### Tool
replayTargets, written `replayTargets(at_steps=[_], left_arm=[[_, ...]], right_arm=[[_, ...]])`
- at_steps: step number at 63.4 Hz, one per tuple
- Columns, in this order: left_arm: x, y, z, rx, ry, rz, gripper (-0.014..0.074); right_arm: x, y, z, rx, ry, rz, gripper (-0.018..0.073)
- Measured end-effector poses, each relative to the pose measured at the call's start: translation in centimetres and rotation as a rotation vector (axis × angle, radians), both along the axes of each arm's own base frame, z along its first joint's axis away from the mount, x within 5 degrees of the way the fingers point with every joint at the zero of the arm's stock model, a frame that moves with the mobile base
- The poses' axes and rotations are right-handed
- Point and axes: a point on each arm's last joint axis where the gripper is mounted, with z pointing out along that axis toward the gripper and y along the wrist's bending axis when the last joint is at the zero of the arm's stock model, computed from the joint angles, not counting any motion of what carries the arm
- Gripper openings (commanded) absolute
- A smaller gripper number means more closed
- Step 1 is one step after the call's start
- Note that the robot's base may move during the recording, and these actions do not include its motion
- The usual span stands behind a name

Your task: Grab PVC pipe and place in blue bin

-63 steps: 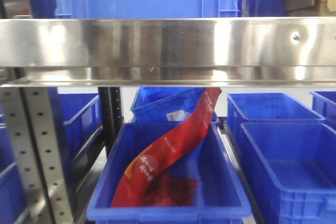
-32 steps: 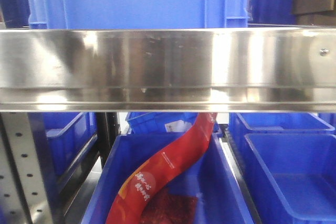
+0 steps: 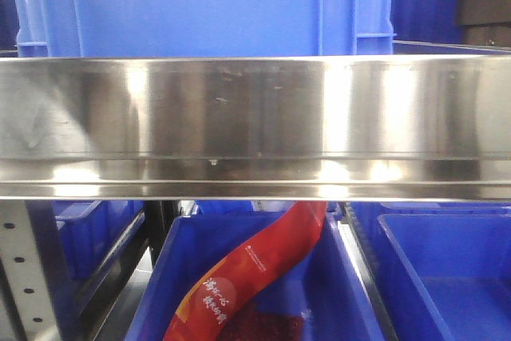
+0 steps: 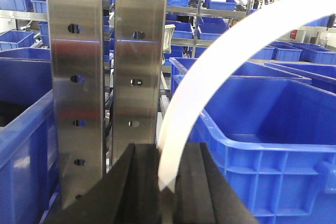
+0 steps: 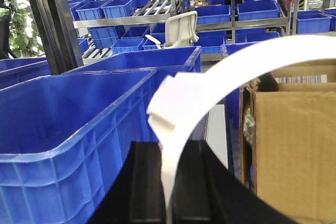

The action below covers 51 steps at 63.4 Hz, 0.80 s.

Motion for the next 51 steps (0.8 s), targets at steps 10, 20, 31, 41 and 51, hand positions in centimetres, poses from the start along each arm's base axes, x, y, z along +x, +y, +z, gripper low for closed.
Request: replayTargets(at_steps=[10, 20, 31, 41, 51], left_arm=[[0.0, 0.0, 0.0, 0.0, 0.0, 0.0, -0.0111], [0.0, 0.0, 0.0, 0.0, 0.0, 0.0, -0.0111], [0.0, 0.0, 0.02, 0.0, -0.002, 0.0, -0.0111], [0.0, 0.0, 0.07, -0.001, -0.008, 0.0, -0.0111], [0.0, 0.0, 0.07, -0.001, -0.008, 0.0, -0.0111]], right_arm=[[0.0, 0.0, 0.0, 0.0, 0.0, 0.0, -0.0168], [0.0, 0.0, 0.0, 0.0, 0.0, 0.0, -0.0168], [0.0, 0.0, 0.0, 0.0, 0.0, 0.0, -0.0168], [0.0, 0.0, 0.0, 0.0, 0.0, 0.0, -0.0168], [0.0, 0.0, 0.0, 0.0, 0.0, 0.0, -0.0168]])
